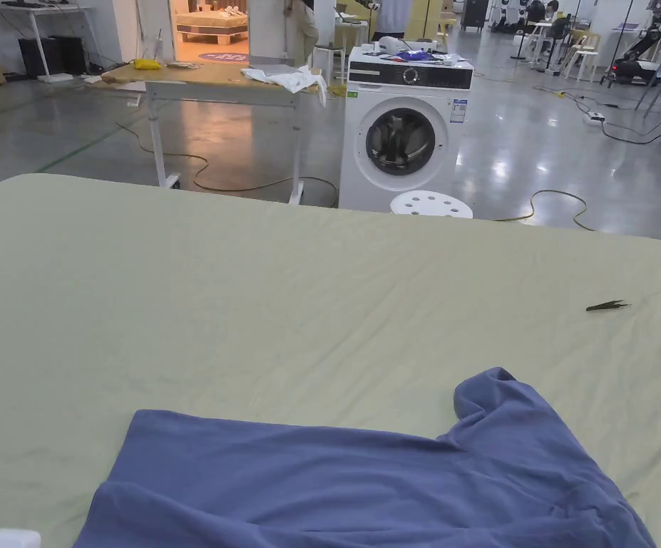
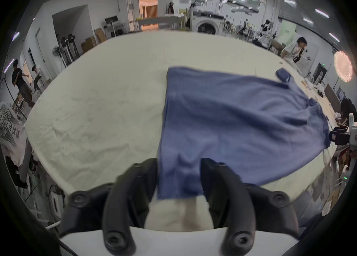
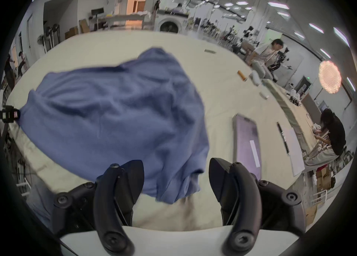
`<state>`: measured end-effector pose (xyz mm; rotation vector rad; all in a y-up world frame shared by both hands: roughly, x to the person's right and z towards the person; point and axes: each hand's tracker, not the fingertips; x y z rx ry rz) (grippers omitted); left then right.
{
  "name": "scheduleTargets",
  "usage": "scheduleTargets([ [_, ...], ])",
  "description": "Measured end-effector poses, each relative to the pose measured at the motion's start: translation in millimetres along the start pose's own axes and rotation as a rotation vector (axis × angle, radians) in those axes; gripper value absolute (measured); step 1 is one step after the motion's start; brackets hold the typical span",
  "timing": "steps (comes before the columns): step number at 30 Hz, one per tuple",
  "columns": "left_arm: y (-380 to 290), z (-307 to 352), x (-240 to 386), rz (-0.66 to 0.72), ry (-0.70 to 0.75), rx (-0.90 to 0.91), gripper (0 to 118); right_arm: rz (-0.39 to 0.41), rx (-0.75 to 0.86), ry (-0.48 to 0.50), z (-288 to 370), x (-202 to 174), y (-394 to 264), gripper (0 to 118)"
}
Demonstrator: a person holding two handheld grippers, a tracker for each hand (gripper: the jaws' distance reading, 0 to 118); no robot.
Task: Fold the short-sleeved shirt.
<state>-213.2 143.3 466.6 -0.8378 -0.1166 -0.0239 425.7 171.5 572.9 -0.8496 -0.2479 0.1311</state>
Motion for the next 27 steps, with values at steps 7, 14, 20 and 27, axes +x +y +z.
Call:
scheduleTargets([
  [7, 47.1, 10.3, 34.7, -0.058, 0.002, 0.322, 53, -0.135, 0.343, 0.061, 11.6, -11.0, 45.3, 74],
  [14, 82.9, 17.8, 76.2, -0.071, 0.086, 0.644, 52, -0.125, 0.641, 0.048, 0.5, -56.3, 86.3, 73],
  [20, 98.7, 23.7, 90.4, -0.08, 0.069, 0.743, 0, -0.16, 0.795, 0.042, 1.3, -74.7, 105.0, 5],
  [27, 102.7, 28.2, 75.4, -0.089, 0.074, 0.722, 0, -0.177, 0.807, 0.04, 0.4, -74.5, 112.8, 0],
])
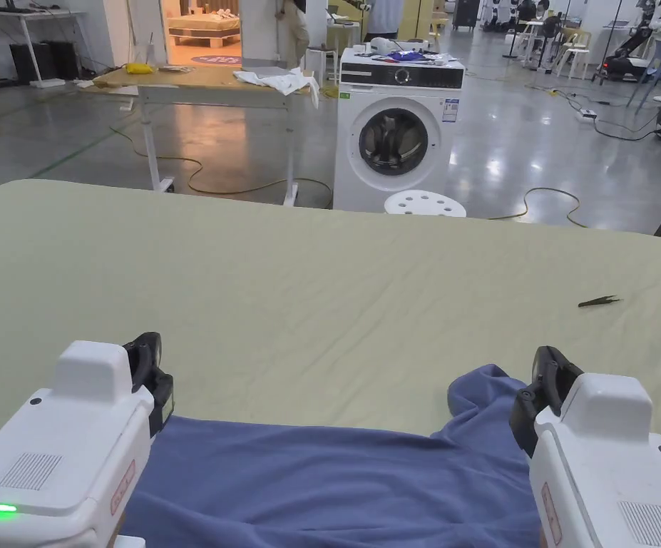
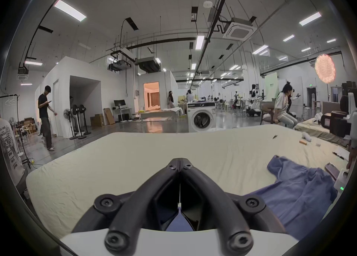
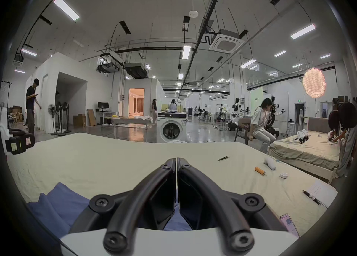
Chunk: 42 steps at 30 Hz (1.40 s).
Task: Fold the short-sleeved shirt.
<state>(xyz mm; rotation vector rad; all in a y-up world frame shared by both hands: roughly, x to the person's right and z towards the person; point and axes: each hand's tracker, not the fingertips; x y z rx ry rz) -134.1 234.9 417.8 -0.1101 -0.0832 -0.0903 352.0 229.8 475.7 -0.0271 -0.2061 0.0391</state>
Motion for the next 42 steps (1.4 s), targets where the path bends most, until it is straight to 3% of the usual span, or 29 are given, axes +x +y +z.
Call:
scheduleTargets([
  [2, -2.8, -13.0, -14.5, -0.001, 0.013, -0.113, 0, 0.005, -0.009, 0.003, -1.9, 1.0, -1.2, 0],
  [7, -40.4, -79.8, -71.9, 0.161, -0.005, -0.451, 0, 0.01, -0.044, 0.013, -8.1, 6.8, -10.9, 0],
  [11, -52.9, -125.1, -93.7, 0.154, -0.039, -0.582, 4, 0.002, -0.084, 0.01, -13.3, 11.4, -18.9, 0],
  [14, -59.4, -150.8, -98.0, 0.18, -0.067, -0.66, 29, -0.006, -0.113, 0.003, -17.9, 15.4, -27.0, 0],
  [16, -67.0, -168.2, -97.4, 0.197, -0.098, -0.702, 60, -0.011, -0.132, -0.002, -19.6, 17.9, -31.5, 0],
  [17, -69.0, -174.8, -95.9, 0.193, -0.094, -0.722, 69, -0.012, -0.142, -0.004, -20.6, 19.6, -34.0, 0],
  [20, -75.6, -187.6, -88.9, 0.168, -0.076, -0.792, 79, -0.008, -0.169, -0.012, -22.6, 25.3, -40.0, 0],
  [24, -92.5, -196.0, -80.0, 0.151, -0.022, -0.937, 78, -0.007, -0.214, -0.029, -24.7, 36.2, -45.7, 0],
  [26, -87.6, -191.6, -73.4, 0.089, -0.021, -0.861, 74, -0.007, -0.232, -0.043, -25.8, 41.8, -48.3, 0],
  [27, -83.9, -190.3, -68.2, 0.064, -0.007, -0.86, 68, -0.006, -0.242, -0.05, -27.0, 44.9, -49.9, 0],
  [29, -80.0, -189.0, -58.5, 0.035, -0.02, -0.856, 40, -0.007, -0.265, -0.061, -30.4, 51.3, -52.9, 0],
  [31, -84.6, -206.6, -55.9, -0.001, -0.072, -0.847, 36, -0.006, -0.307, -0.07, -40.0, 58.0, -55.9, 0],
  [34, -84.1, -220.3, -42.9, -0.065, -0.145, -0.853, 1, -0.024, -0.365, -0.074, -60.9, 72.7, -59.4, 1],
  [35, -80.9, -218.6, -41.7, -0.09, -0.116, -0.857, 1, -0.02, -0.41, -0.076, -72.0, 78.3, -59.7, 2],
  [36, -80.5, -218.1, -44.6, -0.082, -0.117, -0.851, 0, -0.011, -0.456, -0.075, -85.3, 86.5, -58.3, 8],
  [39, -79.3, -209.1, -55.5, -0.012, -0.124, -0.795, 0, 0.014, -0.597, -0.04, -125.7, 104.4, -57.6, 66],
  [40, -79.0, -206.4, -58.5, 0.002, -0.134, -0.774, 0, 0.024, -0.65, -0.035, -139.2, 109.7, -57.7, 74],
  [42, -74.5, -196.9, -63.9, 0.009, -0.126, -0.741, 0, 0.016, -0.765, 0.001, -170.7, 119.6, -61.8, 74],
])
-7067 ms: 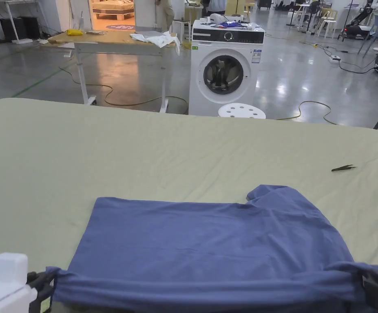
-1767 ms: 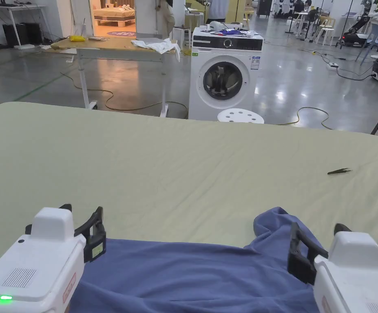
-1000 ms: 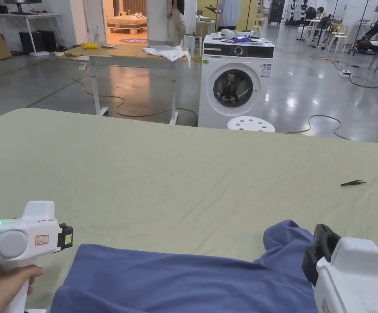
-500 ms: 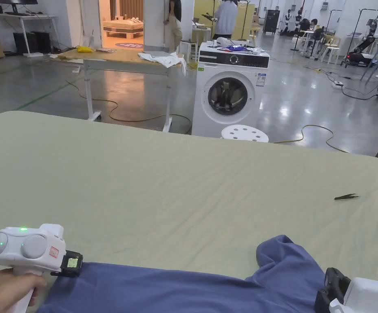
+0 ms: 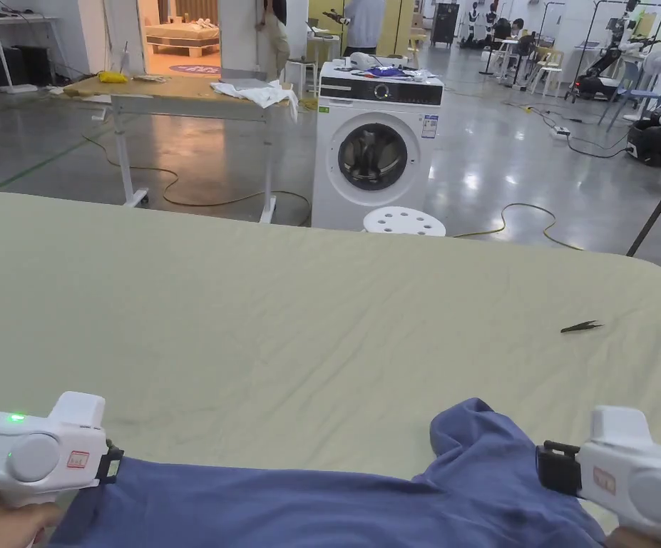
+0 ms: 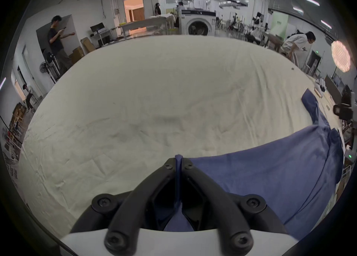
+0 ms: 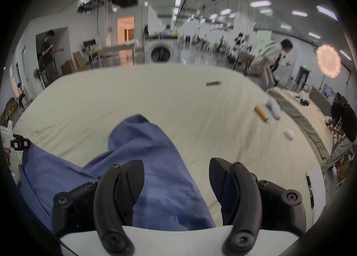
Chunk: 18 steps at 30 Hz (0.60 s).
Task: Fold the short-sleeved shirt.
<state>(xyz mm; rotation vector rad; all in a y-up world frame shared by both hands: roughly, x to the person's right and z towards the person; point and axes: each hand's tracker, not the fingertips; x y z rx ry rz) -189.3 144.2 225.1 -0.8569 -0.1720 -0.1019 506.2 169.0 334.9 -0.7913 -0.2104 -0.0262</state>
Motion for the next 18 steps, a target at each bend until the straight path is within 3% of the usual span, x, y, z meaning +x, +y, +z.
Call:
scheduleTargets([
  [3, -5.9, 7.7, -7.0, 0.032, -0.035, 0.051, 0, -0.003, -0.118, 0.054, -36.2, 7.2, 15.5, 74],
  [6, -13.1, 23.6, -2.4, 0.045, -0.047, 0.091, 0, 0.04, -0.217, 0.027, -72.0, 5.9, 17.0, 73],
  [8, -16.1, 20.8, -8.2, 0.049, -0.064, 0.117, 0, 0.015, -0.272, 0.072, -90.7, 4.8, 13.7, 71],
  [10, -17.9, 22.9, -10.0, 0.049, -0.071, 0.131, 0, 0.013, -0.259, 0.049, -91.5, 2.7, 11.8, 70],
  [11, -18.8, 24.4, -10.8, 0.048, -0.071, 0.136, 0, 0.012, -0.259, 0.046, -89.8, 1.9, 13.6, 64],
  [12, -19.1, 29.5, -7.8, 0.048, -0.07, 0.137, 0, 0.013, -0.265, 0.037, -87.3, 0.6, 16.3, 50],
  [14, -20.0, 32.3, -7.9, 0.047, -0.067, 0.139, 0, 0.035, -0.252, 0.034, -80.9, -6.3, 16.9, 7],
  [15, -20.5, 32.5, -8.3, 0.048, -0.067, 0.143, 0, 0.055, -0.242, 0.023, -80.2, -8.8, 16.9, 2],
  [18, -21.5, 28.4, -12.0, 0.056, -0.069, 0.142, 0, 0.085, -0.241, 0.029, -76.0, -10.9, 13.9, 1],
])
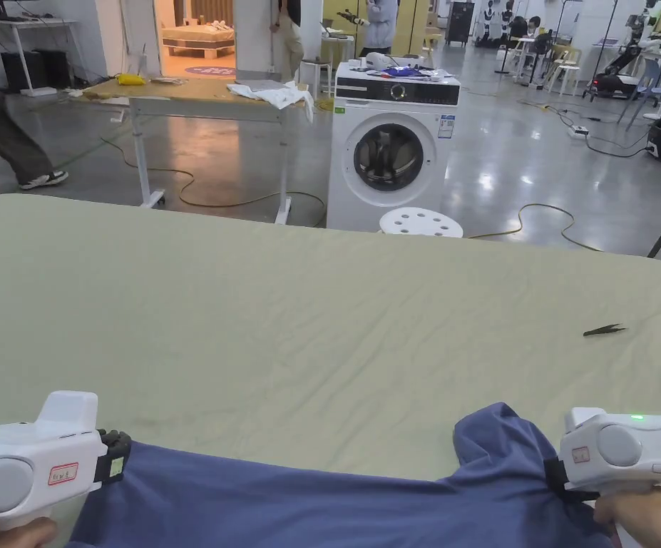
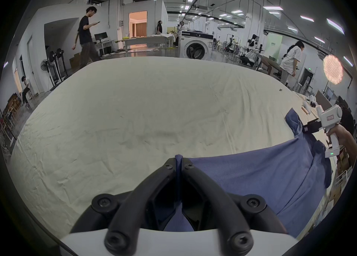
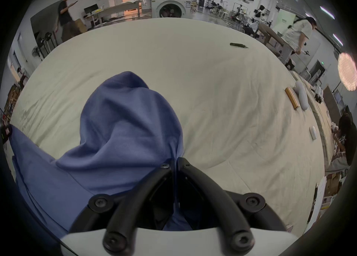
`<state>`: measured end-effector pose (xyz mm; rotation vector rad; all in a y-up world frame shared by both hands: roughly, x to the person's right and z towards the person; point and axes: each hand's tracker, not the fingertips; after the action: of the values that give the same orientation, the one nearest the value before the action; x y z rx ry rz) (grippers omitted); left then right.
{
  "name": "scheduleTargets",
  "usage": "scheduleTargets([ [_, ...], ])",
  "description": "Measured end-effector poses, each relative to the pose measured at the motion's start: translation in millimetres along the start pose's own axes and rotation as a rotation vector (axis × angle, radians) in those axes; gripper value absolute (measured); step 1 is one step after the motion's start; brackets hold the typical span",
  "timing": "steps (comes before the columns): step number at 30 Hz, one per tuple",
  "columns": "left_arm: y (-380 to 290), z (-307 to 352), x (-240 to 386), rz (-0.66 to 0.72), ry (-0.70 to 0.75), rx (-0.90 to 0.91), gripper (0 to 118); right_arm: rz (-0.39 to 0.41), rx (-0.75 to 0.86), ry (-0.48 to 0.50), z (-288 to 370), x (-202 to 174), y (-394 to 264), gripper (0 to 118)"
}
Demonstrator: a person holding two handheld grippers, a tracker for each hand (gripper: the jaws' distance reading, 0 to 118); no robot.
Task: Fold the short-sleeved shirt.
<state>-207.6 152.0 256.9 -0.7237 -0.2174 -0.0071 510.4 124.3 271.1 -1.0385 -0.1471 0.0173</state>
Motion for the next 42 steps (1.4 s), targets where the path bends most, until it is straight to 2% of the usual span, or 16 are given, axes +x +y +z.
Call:
scheduleTargets([
  [1, -0.6, 1.0, -1.0, 0.003, -0.001, 0.002, 0, -0.004, 0.006, 0.004, 4.7, 2.4, -0.7, 1],
  [3, -1.6, 5.4, -2.1, 0.009, -0.005, 0.012, 0, -0.093, 0.04, 0.047, 24.0, 10.9, -3.1, 0],
  [4, -2.3, 8.5, -3.2, 0.012, -0.006, 0.021, 0, -0.11, 0.064, 0.059, 32.1, 12.2, -3.9, 0],
  [10, -9.6, 41.4, -6.1, 0.022, -0.02, 0.083, 0, -0.042, 0.223, 0.088, 113.7, 18.1, -26.4, 0],
  [17, -35.5, 94.0, -12.1, -0.001, -0.031, 0.172, 0, -0.021, 0.29, 0.106, 183.9, 22.5, -85.9, 0],
  [23, -76.6, 126.0, -22.2, 0.035, -0.069, 0.195, 0, 0.002, 0.311, 0.075, 229.0, 13.5, -153.4, 0],
  [28, -107.6, 144.0, -20.0, 0.01, -0.089, 0.101, 0, 0.048, 0.195, 0.017, 226.9, 3.7, -201.0, 0],
  [35, -147.2, 134.1, -5.2, -0.077, -0.051, -0.165, 0, 0.076, -0.004, -0.011, 174.2, -7.7, -253.7, 0],
  [40, -144.5, 129.8, 9.8, -0.119, -0.02, -0.16, 0, 0.066, -0.005, -0.009, 156.5, -11.1, -258.1, 1],
  [42, -141.3, 122.1, 3.6, -0.138, -0.003, -0.165, 5, 0.051, -0.013, -0.008, 160.4, -10.7, -251.5, 6],
])
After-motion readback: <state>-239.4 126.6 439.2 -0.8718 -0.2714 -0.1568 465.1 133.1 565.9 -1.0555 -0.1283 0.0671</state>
